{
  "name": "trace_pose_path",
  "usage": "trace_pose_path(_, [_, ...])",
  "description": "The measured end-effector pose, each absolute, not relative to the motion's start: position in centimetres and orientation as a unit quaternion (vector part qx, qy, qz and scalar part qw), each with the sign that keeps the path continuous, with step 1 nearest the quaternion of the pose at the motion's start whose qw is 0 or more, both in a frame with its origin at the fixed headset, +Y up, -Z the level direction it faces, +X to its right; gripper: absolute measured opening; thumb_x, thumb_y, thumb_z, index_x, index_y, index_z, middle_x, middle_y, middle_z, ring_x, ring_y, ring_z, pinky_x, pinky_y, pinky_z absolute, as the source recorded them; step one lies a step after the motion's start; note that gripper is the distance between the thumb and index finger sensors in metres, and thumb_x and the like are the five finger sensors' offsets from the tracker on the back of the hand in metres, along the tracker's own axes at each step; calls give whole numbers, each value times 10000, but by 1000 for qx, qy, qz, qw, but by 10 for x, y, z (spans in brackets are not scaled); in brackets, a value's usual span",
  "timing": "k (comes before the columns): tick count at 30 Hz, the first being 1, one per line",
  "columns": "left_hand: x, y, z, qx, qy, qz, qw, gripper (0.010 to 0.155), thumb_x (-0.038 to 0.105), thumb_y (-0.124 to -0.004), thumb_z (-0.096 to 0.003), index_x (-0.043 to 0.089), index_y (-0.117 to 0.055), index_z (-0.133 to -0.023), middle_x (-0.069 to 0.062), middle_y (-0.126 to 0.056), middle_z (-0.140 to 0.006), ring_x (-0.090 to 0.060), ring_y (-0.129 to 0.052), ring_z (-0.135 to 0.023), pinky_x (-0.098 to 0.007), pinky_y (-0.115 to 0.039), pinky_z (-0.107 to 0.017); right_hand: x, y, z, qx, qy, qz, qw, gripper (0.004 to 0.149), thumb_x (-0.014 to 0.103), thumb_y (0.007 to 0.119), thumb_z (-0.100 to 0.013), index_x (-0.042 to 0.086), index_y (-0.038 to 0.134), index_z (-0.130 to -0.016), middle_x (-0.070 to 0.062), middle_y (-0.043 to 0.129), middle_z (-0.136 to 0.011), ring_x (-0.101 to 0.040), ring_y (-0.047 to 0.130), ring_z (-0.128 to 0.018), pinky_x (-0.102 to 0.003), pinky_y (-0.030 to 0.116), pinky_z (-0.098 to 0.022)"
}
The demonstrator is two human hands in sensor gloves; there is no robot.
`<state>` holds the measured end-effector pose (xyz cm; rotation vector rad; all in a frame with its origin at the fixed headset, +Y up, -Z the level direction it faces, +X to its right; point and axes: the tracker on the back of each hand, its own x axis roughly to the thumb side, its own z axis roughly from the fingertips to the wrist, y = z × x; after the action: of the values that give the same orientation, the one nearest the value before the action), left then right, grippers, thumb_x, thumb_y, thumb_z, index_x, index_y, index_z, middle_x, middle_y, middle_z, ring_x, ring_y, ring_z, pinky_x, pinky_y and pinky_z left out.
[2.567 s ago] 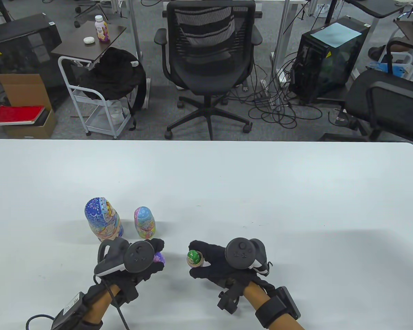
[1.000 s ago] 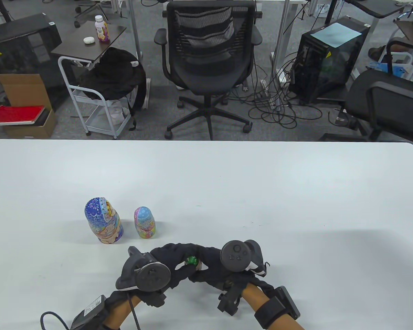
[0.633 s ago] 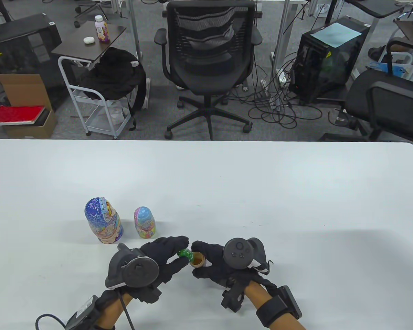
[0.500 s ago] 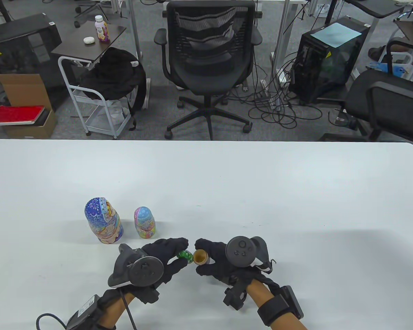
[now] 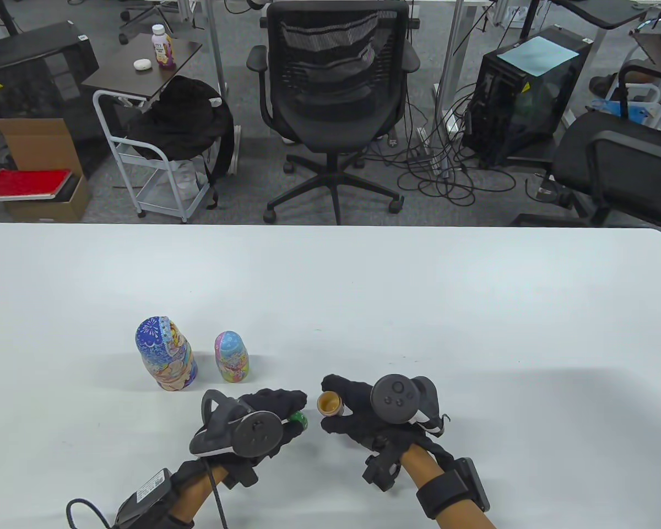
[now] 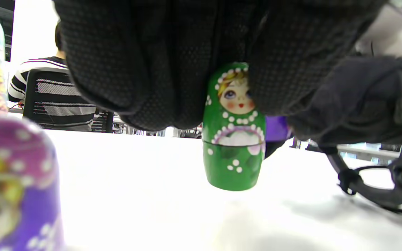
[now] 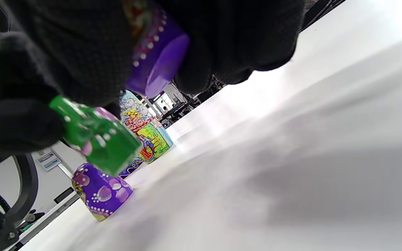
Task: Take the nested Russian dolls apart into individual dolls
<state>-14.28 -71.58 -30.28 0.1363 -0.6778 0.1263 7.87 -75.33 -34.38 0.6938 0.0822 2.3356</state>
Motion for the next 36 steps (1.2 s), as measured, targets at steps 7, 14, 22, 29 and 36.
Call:
trace_pose_path(7, [-136, -729, -307, 47, -336, 36, 940, 551, 446, -871, -503, 166, -771, -967, -111, -959, -861, -306, -1023, -701, -380, -906, -503, 78, -753, -344, 270, 32, 900, 341, 785, 424, 945, -370, 116, 646, -1027, -157, 915, -900, -398, 855, -859, -471, 776, -623])
trace_pose_path(14, [-136, -736, -309, 62, -336, 23, 940, 555, 450, -856, -508, 165, -761, -975, -108, -953, -867, -306, -1019, -705, -379, -904, -504, 77, -753, -343, 271, 33, 900, 339, 786, 427, 944, -371, 116, 646, -1028, -154, 916, -900, -395, 856, -859, -471, 775, -624])
trace_pose_path(22, [-151, -718, -304, 108, -325, 21, 939, 658, 550, -820, -489, 173, -716, -1018, -110, -924, -910, -325, -991, -747, -391, -890, -526, 76, -754, -343, 273, 34, 897, 346, 786, 424, 944, -372, 116, 644, -1030, -156, 914, -902, -398, 854, -861, -473, 774, -625])
trace_pose_path(29, [-192, -716, -306, 54, -252, -82, 963, 787, 662, -799, -428, 191, -691, -1049, -118, -893, -955, -345, -964, -792, -405, -873, -561, 73, -753, -342, 278, 32, 891, 357, 786, 425, 946, -371, 120, 645, -1030, -153, 914, -904, -395, 853, -864, -472, 774, -629])
trace_pose_path(36, [-204, -737, -319, -21, -230, -50, 972, 684, 567, -852, -455, 185, -720, -1006, -67, -949, -875, -287, -1015, -720, -368, -899, -523, 73, -753, -342, 280, 26, 888, 364, 786, 431, 944, -371, 121, 645, -1028, -151, 916, -900, -393, 856, -861, -470, 775, -627])
